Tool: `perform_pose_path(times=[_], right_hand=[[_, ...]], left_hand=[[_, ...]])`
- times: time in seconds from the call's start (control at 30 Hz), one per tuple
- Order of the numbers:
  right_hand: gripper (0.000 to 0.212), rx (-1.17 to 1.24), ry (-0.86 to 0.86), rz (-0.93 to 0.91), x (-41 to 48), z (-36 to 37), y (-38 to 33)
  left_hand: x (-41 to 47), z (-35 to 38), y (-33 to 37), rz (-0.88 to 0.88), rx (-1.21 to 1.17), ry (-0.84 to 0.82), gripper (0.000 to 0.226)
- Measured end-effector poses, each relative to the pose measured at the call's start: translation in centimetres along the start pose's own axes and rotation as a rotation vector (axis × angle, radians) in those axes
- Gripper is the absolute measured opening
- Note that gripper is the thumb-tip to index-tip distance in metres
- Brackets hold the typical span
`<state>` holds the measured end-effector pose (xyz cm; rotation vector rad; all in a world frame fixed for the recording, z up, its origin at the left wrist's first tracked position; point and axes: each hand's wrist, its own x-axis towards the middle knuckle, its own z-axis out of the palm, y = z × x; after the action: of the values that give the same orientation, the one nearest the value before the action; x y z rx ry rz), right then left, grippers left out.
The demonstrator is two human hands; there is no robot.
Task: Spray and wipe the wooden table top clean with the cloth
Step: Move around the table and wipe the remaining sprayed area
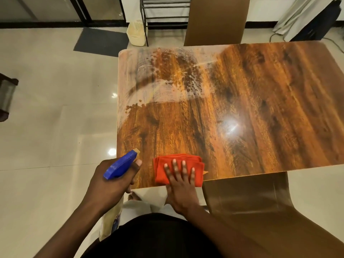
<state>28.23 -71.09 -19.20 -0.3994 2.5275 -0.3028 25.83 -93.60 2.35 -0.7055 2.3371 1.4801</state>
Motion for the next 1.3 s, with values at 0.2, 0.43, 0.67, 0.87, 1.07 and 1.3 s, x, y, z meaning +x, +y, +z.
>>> perform_pose_path(times=[0.2, 0.43, 0.67, 0.87, 1.07, 1.3], right_hand=[[0.064, -0.170, -0.101, -0.447, -1.4, -0.2, 2.8], [0.069, -0.119, -0.108, 0.039, 1.2, -8.2, 14.2], [0.064, 0.303, 0.097, 0.489, 14.1, -11.3, -1.0], [0.068, 0.176, -0.004, 0.207, 18.6, -7.7, -15.5], [0.067, 0.002, -0.101, -0.024, 10.8, 0.0, -19.1], [0.065, 0.057, -0.054, 0.195, 2.9, 1.9, -15.5]], left_hand=[[-0.1, -2.1, -1.0, -0.005, -0.028, 0.085, 0.048], [1.5, -6.8, -2.2, -0.011, -0.020, 0.103, 0.041], [4.7, -12.7, -4.0, 0.047, 0.005, 0.037, 0.042], [8.8, -19.7, -5.8, 0.139, 0.061, -0.048, 0.050], [11.1, -24.1, -7.7, 0.159, 0.100, -0.127, 0.051], [12.8, -24.2, -5.7, 0.204, 0.060, -0.210, 0.046]])
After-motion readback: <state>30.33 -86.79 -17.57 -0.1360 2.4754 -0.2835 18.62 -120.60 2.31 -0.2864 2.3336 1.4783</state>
